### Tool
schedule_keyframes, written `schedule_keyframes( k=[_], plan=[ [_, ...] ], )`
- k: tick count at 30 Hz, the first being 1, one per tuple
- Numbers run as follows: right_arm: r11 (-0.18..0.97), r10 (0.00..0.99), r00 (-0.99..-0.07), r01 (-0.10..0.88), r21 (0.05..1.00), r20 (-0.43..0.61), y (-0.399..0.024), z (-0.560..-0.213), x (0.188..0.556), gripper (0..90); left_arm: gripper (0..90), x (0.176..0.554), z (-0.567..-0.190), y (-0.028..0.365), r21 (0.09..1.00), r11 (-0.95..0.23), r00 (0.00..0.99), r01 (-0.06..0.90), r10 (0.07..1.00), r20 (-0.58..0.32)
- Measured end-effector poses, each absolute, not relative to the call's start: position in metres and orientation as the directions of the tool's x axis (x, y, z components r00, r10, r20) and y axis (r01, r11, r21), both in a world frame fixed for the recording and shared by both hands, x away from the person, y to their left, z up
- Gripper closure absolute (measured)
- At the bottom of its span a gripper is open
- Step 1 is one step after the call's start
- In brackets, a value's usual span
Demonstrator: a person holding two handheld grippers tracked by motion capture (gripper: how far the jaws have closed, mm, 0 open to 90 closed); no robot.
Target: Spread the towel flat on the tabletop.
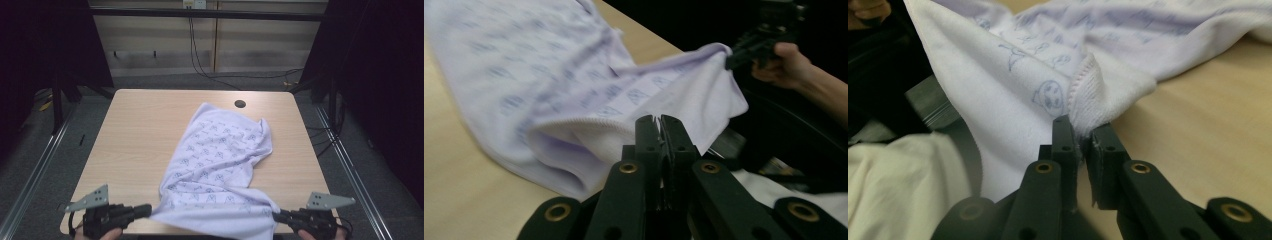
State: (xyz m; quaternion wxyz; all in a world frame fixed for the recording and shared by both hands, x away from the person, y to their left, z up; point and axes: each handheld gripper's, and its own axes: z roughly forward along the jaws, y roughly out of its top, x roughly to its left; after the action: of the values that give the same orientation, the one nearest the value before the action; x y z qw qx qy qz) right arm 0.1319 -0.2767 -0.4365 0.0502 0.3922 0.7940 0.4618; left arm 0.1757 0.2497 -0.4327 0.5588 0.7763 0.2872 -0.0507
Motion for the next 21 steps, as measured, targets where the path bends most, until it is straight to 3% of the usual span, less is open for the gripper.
schedule_keyframes(
  k=[2, 4, 6, 8, 11, 15, 18, 19, 20, 21],
  plan=[
    [0.287, 0.669, -0.692, 0.576, 0.765, 0.27, -0.277, -0.439, 0.12, 77.7, 84.2, 0.163, -0.435, 0.249, 0.835, -0.228, 0.835, 0.501, 0.38, -0.398],
    [0.284, 0.689, -0.68, 0.573, 0.769, 0.252, -0.279, -0.439, 0.11, 65.8, 77.9, 0.157, -0.436, 0.252, 0.839, -0.224, 0.835, 0.496, 0.387, -0.391],
    [0.278, 0.696, -0.675, 0.567, 0.776, 0.244, -0.281, -0.438, 0.109, 62.0, 74.4, 0.158, -0.436, 0.254, 0.839, -0.22, 0.833, 0.498, 0.389, -0.392],
    [0.245, 0.727, -0.65, 0.548, 0.8, 0.223, -0.285, -0.435, 0.107, 55.2, 69.2, 0.166, -0.435, 0.258, 0.843, -0.204, 0.828, 0.498, 0.399, -0.393],
    [0.233, 0.737, -0.64, 0.544, 0.806, 0.219, -0.283, -0.437, 0.12, 54.1, 66.1, 0.198, -0.442, 0.252, 0.821, -0.24, 0.806, 0.518, 0.46, -0.373],
    [0.258, 0.715, -0.661, 0.551, 0.793, 0.228, -0.267, -0.449, 0.148, 56.7, 68.2, 0.24, -0.457, 0.235, 0.791, -0.297, 0.794, 0.535, 0.498, -0.35],
    [0.336, 0.674, -0.707, 0.552, 0.763, 0.215, -0.234, -0.463, 0.189, 60.6, 78.4, 0.272, -0.468, 0.216, 0.771, -0.366, 0.804, 0.522, 0.512, -0.301],
    [0.336, 0.674, -0.707, 0.552, 0.763, 0.215, -0.234, -0.463, 0.189, 60.6, 78.4, 0.282, -0.472, 0.21, 0.765, -0.366, 0.796, 0.53, 0.524, -0.301],
    [0.37, 0.648, -0.732, 0.545, 0.752, 0.212, -0.215, -0.465, 0.208, 59.3, 85.7, 0.297, -0.48, 0.199, 0.753, -0.385, 0.798, 0.533, 0.525, -0.297],
    [0.383, 0.64, -0.74, 0.538, 0.751, 0.205, -0.209, -0.466, 0.214, 58.2, 86.7, 0.302, -0.484, 0.194, 0.745, -0.399, 0.795, 0.534, 0.538, -0.282]
  ],
)
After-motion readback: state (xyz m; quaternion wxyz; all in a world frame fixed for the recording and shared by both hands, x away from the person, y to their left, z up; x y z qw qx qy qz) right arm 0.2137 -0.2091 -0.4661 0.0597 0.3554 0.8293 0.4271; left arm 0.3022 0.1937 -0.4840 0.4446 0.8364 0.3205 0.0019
